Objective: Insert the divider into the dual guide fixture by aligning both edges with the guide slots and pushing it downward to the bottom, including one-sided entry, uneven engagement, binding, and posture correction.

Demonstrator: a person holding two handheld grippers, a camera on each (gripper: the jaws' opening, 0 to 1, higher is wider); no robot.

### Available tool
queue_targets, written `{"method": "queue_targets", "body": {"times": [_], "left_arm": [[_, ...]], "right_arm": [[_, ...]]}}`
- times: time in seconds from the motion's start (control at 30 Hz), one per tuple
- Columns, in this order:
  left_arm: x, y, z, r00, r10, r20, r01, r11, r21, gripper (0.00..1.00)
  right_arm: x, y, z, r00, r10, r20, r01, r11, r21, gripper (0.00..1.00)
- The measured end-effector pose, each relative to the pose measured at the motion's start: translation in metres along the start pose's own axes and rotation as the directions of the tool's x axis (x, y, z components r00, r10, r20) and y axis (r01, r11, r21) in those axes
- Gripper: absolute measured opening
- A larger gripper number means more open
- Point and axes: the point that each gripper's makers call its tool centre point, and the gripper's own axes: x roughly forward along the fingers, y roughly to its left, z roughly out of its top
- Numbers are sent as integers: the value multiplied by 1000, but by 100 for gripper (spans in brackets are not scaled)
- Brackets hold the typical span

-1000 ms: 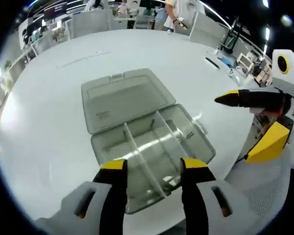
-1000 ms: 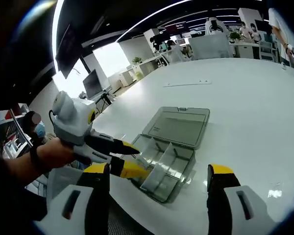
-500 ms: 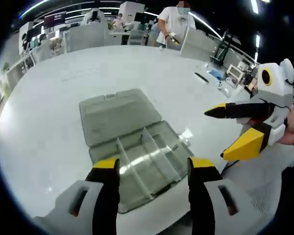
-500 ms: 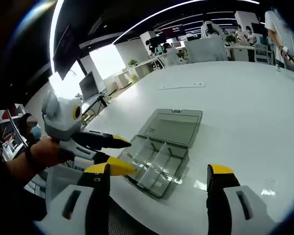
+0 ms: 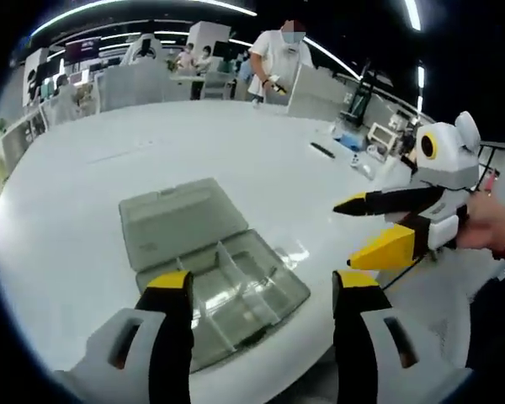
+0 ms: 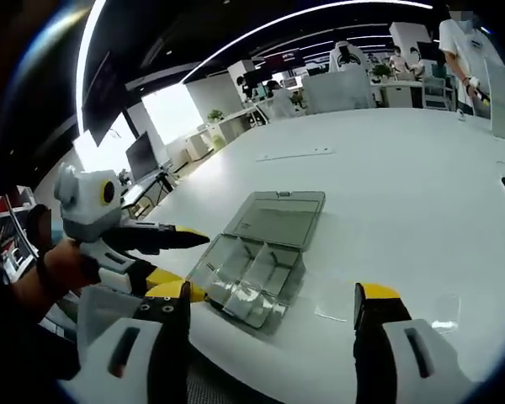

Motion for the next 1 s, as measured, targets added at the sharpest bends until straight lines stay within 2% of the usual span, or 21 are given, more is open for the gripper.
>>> {"method": "queue_targets", "body": {"times": [0.2, 0.3, 0.37, 0.47, 0.57, 0.63, 0.7, 0.8, 1.0], "left_arm": [[-1, -8, 0, 1000, -25, 20, 24, 999, 29, 68], [-3, -11, 1, 999, -19, 29, 17, 998, 59, 68], [-4, -15, 6, 998, -30, 58, 26, 997, 68, 69], [-1, -23, 4, 997, -66, 47, 62, 995, 72, 71], [2, -28, 3, 996, -82, 43, 78, 993, 93, 72], [4, -30, 1, 996, -87, 34, 83, 992, 99, 73], [5, -35, 4, 993, -109, 51, 104, 990, 93, 76], [7, -43, 1, 990, -138, 41, 133, 985, 107, 77], [10, -52, -3, 986, -160, 37, 154, 980, 125, 78]], "right_arm": [[-8, -13, 3, 999, -33, 9, 33, 999, -6, 78], [-13, -26, 2, 997, -72, 16, 72, 997, 4, 77], [-16, -31, -1, 997, -83, 6, 83, 997, 4, 77], [-19, -44, -8, 994, -113, -3, 113, 993, 17, 77], [-24, -58, -19, 987, -159, -36, 158, 987, -13, 77], [-27, -65, -25, 985, -164, -44, 165, 986, 16, 77], [-30, -73, -28, 983, -178, -44, 180, 983, 27, 77], [-34, -83, -34, 979, -196, -55, 198, 980, 33, 77], [-40, -101, -38, 971, -229, -65, 232, 971, 51, 76]]}}
